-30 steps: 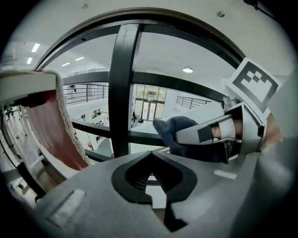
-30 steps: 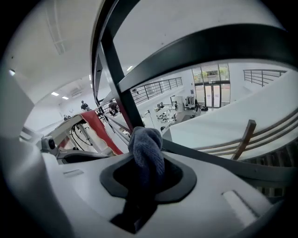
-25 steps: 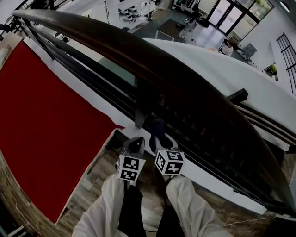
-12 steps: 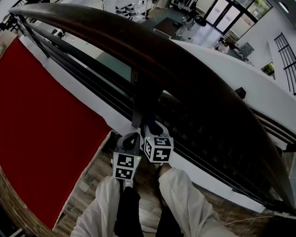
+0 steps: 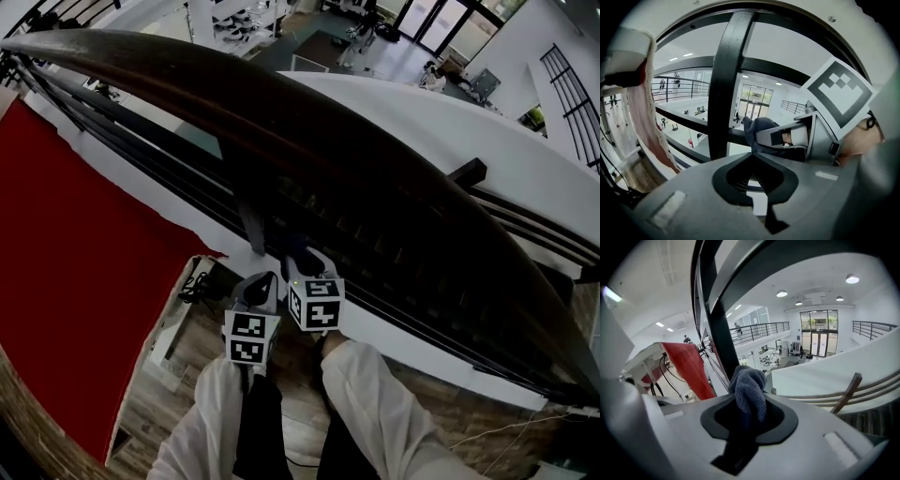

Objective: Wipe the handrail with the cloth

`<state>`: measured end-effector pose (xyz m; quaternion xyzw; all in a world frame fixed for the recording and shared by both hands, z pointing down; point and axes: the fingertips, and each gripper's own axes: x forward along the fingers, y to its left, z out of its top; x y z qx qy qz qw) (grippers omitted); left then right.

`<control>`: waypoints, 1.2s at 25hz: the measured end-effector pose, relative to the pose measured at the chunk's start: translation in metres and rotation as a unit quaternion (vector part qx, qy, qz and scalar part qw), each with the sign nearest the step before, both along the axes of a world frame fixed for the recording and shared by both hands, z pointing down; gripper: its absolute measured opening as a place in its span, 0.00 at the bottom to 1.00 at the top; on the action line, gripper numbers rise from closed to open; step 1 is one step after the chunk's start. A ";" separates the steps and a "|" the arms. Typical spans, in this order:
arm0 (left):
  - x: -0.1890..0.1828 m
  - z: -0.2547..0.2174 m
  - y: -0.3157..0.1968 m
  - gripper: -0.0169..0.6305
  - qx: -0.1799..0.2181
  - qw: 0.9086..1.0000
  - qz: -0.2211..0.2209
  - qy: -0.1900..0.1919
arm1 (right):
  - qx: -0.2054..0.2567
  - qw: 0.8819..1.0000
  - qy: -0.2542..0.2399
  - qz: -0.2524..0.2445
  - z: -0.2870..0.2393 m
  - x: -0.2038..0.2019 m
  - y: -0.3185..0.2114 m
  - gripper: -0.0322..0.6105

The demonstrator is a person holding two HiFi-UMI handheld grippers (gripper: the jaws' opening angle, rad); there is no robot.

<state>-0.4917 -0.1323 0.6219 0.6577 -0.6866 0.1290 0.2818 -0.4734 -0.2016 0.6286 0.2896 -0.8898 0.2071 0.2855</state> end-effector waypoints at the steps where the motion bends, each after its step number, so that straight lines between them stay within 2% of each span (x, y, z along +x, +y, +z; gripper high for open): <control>1: 0.010 -0.002 -0.003 0.03 0.001 1.000 0.004 0.002 | 0.003 1.000 0.002 -0.001 -0.001 0.008 0.000 0.19; 8: 0.058 0.008 0.000 0.03 -0.012 0.999 0.025 0.026 | 0.002 1.000 0.005 0.025 0.004 0.058 0.003 0.19; 12: 0.083 0.011 -0.004 0.03 -0.013 0.999 0.048 0.014 | -0.005 0.999 -0.003 0.047 0.009 0.092 -0.003 0.19; 17: 0.101 0.011 0.004 0.03 -0.024 0.998 0.049 0.018 | 0.005 0.998 -0.001 0.059 0.008 0.124 0.000 0.19; 20: 0.124 0.018 0.002 0.03 -0.020 0.997 0.077 0.002 | 0.025 0.997 -0.005 0.067 0.009 0.149 0.001 0.19; 26: 0.175 0.027 0.002 0.03 -0.031 0.994 0.104 -0.001 | 0.020 0.993 -0.020 0.111 0.006 0.206 -0.007 0.19; 30: 0.215 0.023 0.002 0.03 -0.024 0.988 0.150 -0.024 | 0.027 0.991 -0.019 0.126 0.007 0.245 -0.005 0.19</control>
